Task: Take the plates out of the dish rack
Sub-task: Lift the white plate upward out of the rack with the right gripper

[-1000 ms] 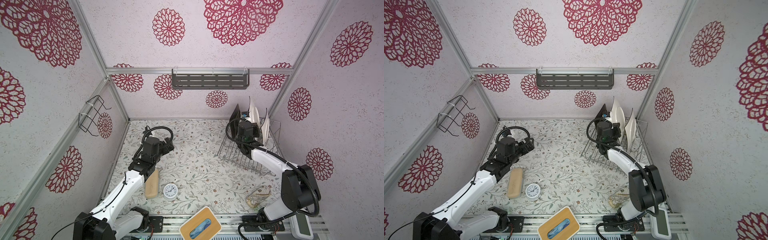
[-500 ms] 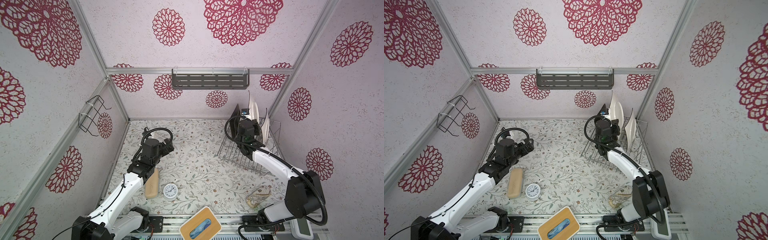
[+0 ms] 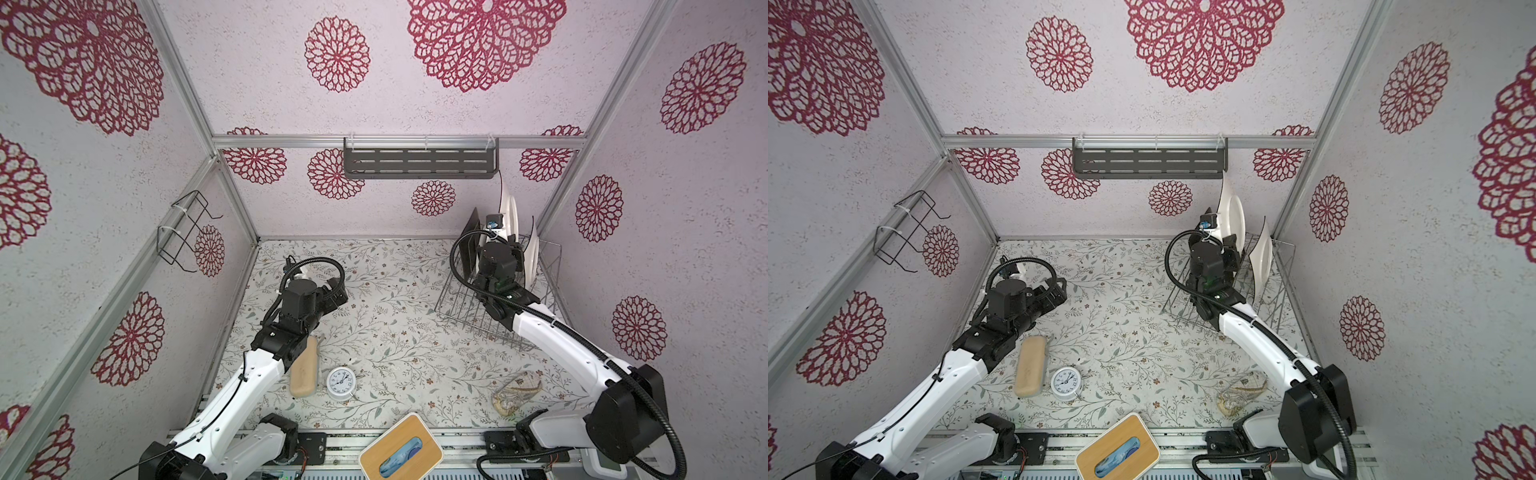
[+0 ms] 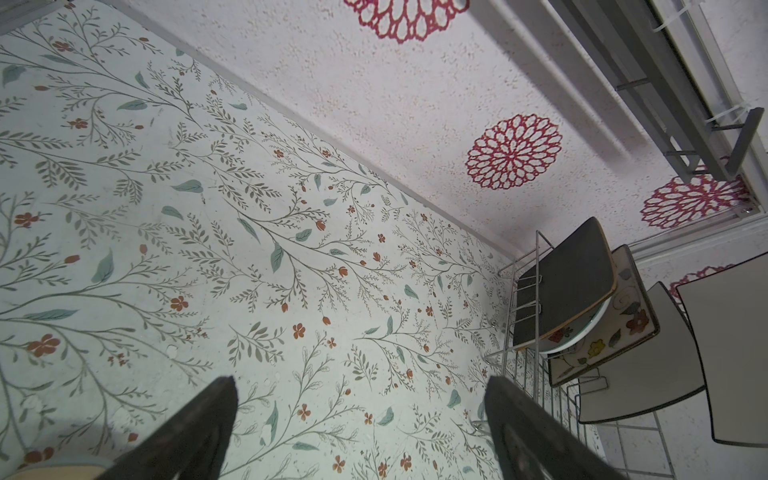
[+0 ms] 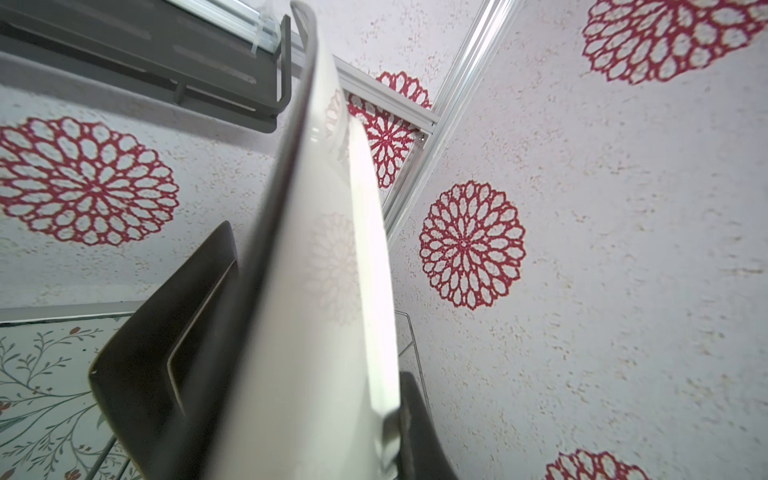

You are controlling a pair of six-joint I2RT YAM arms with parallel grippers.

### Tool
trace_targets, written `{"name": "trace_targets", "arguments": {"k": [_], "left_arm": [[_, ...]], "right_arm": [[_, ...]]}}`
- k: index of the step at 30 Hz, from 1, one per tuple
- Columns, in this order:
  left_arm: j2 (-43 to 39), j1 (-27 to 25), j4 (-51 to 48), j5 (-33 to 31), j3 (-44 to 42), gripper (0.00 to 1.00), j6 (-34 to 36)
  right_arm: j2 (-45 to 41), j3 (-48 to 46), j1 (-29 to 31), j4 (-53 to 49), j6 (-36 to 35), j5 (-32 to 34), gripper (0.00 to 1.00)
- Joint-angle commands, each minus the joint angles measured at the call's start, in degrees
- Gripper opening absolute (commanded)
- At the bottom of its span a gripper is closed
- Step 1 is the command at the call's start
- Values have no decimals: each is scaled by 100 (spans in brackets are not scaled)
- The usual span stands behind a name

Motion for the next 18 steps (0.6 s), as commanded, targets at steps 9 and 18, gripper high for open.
{"name": "trace_targets", "arguments": {"k": [9,18], "left_arm": [[-30,-58,276,905,32,97,-488],[3,-64,670,1203,4,97,-844]], "right_arm": [[-1410,903,461,-980,1681,-486,0],[-1971,730,471,-1585,2946,-1324,0]]}}
